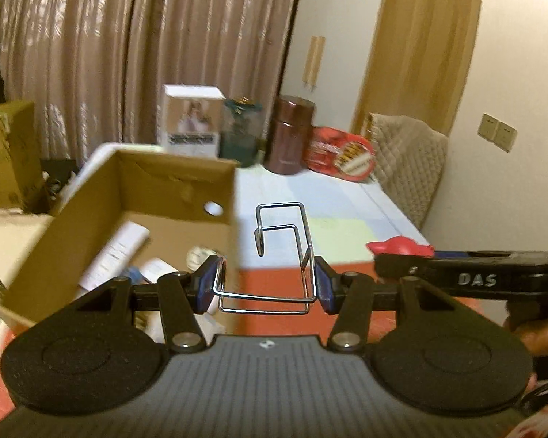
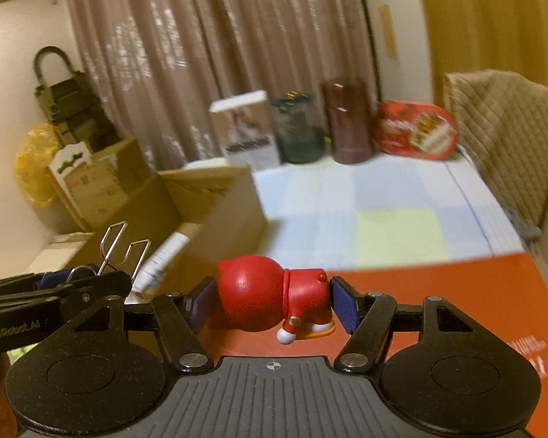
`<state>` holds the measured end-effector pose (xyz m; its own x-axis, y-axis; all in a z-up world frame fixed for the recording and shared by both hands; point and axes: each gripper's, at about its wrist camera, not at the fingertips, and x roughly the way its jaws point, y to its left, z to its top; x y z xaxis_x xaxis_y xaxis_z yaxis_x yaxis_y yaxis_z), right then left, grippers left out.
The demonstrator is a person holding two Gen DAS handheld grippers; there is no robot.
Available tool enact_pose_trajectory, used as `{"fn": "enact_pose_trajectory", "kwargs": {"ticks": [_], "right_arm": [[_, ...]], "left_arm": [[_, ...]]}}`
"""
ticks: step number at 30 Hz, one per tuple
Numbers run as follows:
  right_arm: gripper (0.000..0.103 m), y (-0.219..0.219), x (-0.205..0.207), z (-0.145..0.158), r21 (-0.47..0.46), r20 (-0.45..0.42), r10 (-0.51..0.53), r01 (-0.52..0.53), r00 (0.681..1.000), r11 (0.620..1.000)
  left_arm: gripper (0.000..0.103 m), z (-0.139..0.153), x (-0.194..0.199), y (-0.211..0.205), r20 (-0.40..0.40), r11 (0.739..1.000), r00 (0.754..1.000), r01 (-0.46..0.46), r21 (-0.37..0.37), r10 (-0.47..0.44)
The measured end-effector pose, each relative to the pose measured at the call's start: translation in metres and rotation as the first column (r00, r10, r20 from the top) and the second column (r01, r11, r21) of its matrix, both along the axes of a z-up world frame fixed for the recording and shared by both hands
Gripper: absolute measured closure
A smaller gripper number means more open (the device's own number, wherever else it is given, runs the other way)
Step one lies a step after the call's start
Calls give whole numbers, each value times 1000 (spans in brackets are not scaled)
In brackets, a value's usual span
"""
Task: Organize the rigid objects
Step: 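Lift the wire stand and the red figurine and carry both toward the box, then lower the wire stand and figurine into the box and open both tools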
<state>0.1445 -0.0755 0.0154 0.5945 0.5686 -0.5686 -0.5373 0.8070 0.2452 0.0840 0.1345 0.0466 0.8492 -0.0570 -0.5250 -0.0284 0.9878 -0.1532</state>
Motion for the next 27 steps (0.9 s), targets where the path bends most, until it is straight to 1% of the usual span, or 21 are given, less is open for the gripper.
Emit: {"fn": "enact_pose_trajectory", "kwargs": {"ticks": [5,7,10,13,19,21,27], "right_arm": [[39,41,17,13,7,9,68,-68,998,998],[39,60,24,16,-4,14,96,-96,995,995],[39,87,40,16,-18,10,135,-135,991,991],[39,115,59,14,-59,19,177,-176,984,983],[39,159,100,7,-128,26,245,-240,969,962],[39,170,113,2,-150,24,266,-259,964,954],[39,199,142,-14,-206,29,325,-313,945,927]], "left_arm": [[55,11,17,46,-13,997,999,-38,61,39],[55,12,28,64,-24,996,998,-49,70,51],[55,8,48,88,-48,994,997,-58,96,63],[55,2,69,106,-69,990,995,-59,124,68],[55,-15,106,127,-108,986,993,-38,160,56],[55,-20,119,131,-122,984,991,-29,175,51],[54,-37,154,134,-165,982,986,1,188,31]]}}
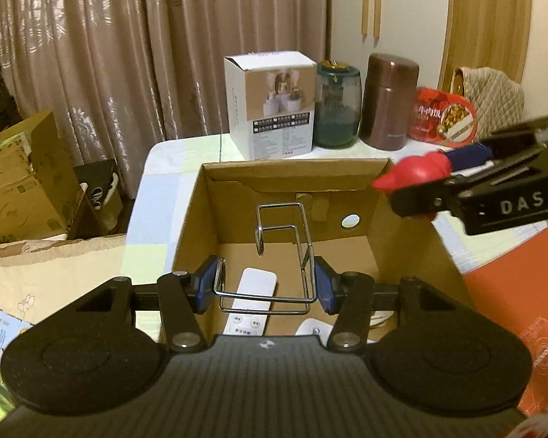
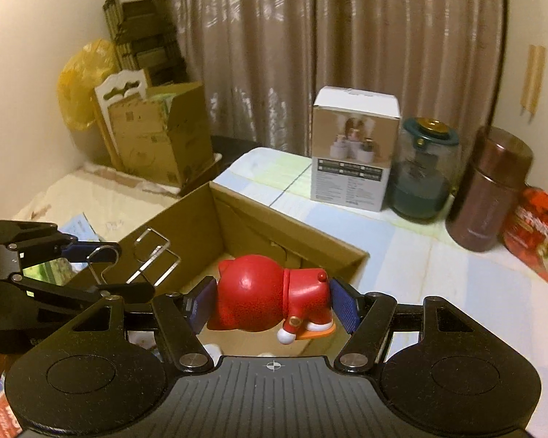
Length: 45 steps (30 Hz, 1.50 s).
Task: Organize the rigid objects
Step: 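Lower the wire stand and figurine into the box and open both tools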
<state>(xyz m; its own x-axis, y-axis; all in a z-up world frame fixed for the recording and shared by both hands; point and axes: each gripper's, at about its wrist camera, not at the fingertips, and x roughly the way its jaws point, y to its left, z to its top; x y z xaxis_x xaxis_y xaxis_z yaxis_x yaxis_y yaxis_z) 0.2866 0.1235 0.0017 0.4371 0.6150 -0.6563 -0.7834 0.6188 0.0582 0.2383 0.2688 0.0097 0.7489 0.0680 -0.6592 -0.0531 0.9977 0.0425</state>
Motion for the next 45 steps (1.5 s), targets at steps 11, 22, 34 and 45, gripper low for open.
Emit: {"fn": "enact_pose_trajectory", "kwargs": {"ticks": [11,22,34,45], "right_arm": [[39,11,26,-18,-21,3,14,-14,1000,1000],[39,1,32,-17,10,-16,-14,14,1000,1000],[39,5,21,-18,0,-31,4,-4,1000,1000],[39,10,18,-20,-20,-38,3,-4,999,1000]], "left_arm": [[54,-27,42,-6,-73,999,996,47,-21,-49],[36,-39,52,-5,-79,1000,997,7,-12,-8],[36,-23,30,3,-67,999,998,-8,-39,5],[36,-23,27,0,-67,998,998,-3,-58,-1]]}}
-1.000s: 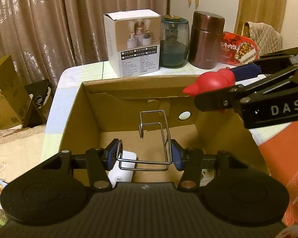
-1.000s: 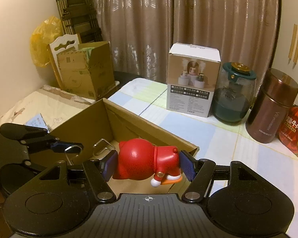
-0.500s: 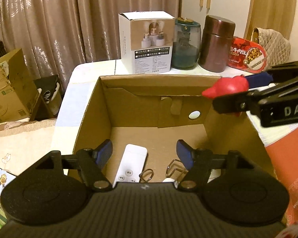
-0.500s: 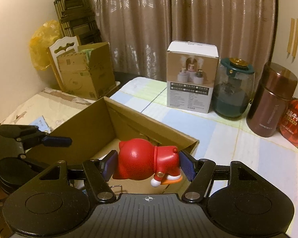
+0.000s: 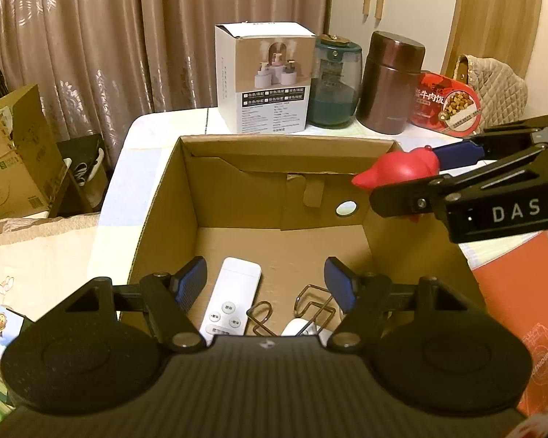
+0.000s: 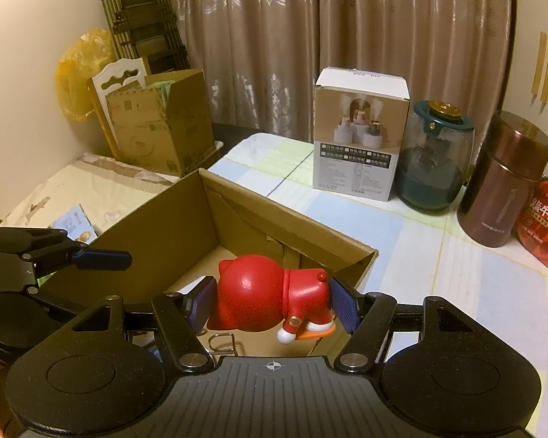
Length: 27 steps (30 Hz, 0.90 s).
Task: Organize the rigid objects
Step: 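Lower the wire stand and figurine into the box and open both tools, then withdraw both open tools up and away from the box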
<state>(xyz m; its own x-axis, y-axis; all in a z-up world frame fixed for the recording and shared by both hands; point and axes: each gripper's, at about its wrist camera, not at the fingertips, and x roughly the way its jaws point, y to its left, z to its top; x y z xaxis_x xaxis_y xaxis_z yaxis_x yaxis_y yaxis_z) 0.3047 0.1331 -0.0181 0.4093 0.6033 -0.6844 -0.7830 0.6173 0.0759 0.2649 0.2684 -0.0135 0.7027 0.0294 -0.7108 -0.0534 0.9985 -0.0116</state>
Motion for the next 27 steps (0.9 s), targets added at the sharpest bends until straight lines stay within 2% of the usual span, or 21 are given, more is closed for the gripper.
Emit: {"fn": "enact_pose_trajectory", "kwargs": {"ticks": [18,23,27], "right_arm": [[39,8,0,-7,-20,6,9,-9,1000,1000],[36,-4,-6,6,32,26,-31,30,999,999],[28,-31,-23,24,100,12,-89,88,996,991]], "left_arm": [[36,0,-4,4,3,1000,1000,-14,-7,14],[25,11,-20,2,26,999,999,-41,-14,41],[18,28,-45,-1,64,997,996,-62,-39,65]]}}
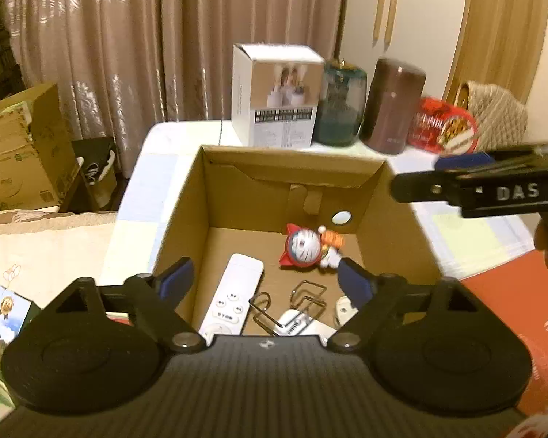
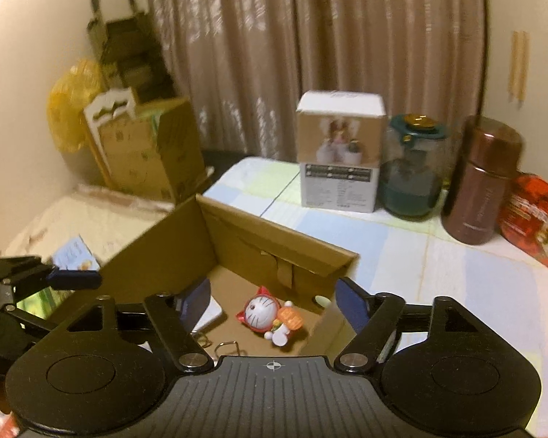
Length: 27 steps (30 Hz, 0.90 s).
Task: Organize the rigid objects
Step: 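Withdraw both open tools up and away from the box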
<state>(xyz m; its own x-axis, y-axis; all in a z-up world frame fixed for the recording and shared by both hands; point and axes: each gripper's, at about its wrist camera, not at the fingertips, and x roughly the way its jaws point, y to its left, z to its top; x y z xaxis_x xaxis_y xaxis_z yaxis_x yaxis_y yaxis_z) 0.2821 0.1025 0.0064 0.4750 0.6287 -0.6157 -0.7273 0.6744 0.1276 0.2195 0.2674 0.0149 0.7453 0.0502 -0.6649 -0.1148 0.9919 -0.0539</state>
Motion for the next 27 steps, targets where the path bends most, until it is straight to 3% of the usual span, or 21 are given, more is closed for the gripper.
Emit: {"fn": "enact_pose_trajectory", "kwargs": {"ticks": [7,16,23,27], "right_arm": [[19,-56,-63,33,86,-59,-111,116,992,990],[16,-102,-170,46,80,-137,-199,211,971,974],[15,-120,-238,39,8,-129,-226,229,965,973],[14,-126,-265,34,-23,-106,-230,229,967,973]], "left_arm": [[4,37,-67,-22,84,999,996,-38,15,36],[1,76,-160,-54,80,999,996,-39,-29,41],[2,76,-224,-73,77,996,994,-70,-47,74],[2,69,-248,-80,45,995,994,-100,-11,100]]}}
